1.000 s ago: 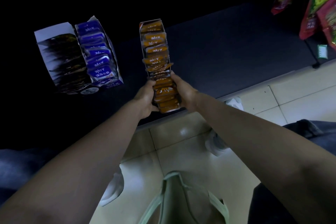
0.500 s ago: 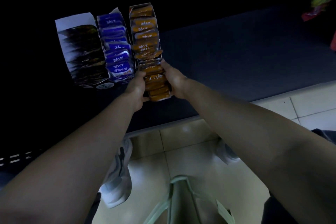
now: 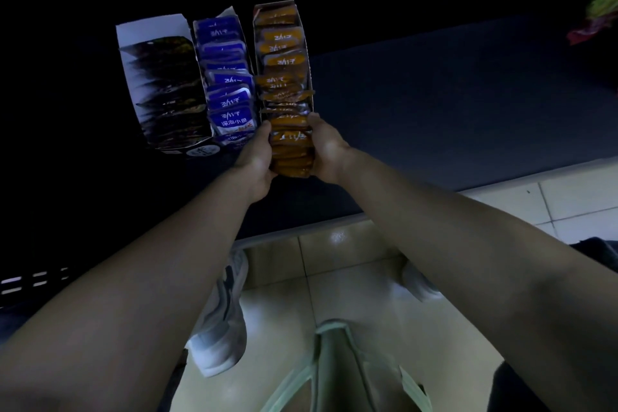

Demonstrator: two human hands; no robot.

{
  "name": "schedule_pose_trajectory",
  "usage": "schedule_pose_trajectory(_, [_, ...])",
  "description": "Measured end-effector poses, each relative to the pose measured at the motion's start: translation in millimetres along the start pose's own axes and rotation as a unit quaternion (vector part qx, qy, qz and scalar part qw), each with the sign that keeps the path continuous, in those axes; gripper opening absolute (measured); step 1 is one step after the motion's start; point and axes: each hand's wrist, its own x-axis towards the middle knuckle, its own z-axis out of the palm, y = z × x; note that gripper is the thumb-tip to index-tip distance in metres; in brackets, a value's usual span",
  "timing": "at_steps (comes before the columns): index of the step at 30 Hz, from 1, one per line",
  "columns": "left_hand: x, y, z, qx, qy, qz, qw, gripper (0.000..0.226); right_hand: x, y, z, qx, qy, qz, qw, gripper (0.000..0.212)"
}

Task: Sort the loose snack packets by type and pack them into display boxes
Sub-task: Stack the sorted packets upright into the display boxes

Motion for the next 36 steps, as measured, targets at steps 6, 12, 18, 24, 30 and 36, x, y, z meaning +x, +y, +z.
schedule_pose_trajectory(6, [-1.7,-9.2,1.0,0.001,0.005,-0.011,1.000,0.039,-2.2,2.4,-4.9,-0.037,0.011,-0.002,0.999,0.053])
schedule_pose_trajectory(12, [-0.5,-11.7,-2.6,0.025,0.017,-0.023,0.999,0.035,-6.7,13.9,-21.5,-0.073,0.017,-0.004,0.997,0.060])
schedule_pose_trajectory(18, [3.4,-8.9,4.6,0.017,-0.017,-0.028,0.999,0.042,-5.0,13.0,-4.8,-0.107,0.022,-0.036,0.993,0.057])
schedule_pose_trajectory(24, [9.9,-1.2,3.6,0.064,0.018,-0.055,0.996,0.033,-4.4,3.3,0.5,-0.069,0.022,-0.049,0.996,0.061])
schedule_pose_trajectory(30, [6.2,-4.4,5.1,0.027,0.023,-0.026,0.999,0.024,-15.4,13.1,-15.2,-0.166,-0.020,-0.014,0.986,0.065])
schedule_pose_trajectory(36, [15.6,-6.2,-1.7,-0.004,0.013,-0.005,1.000,0.029,-14.9,10.1,-18.0,-0.160,0.006,-0.065,0.985,0.062])
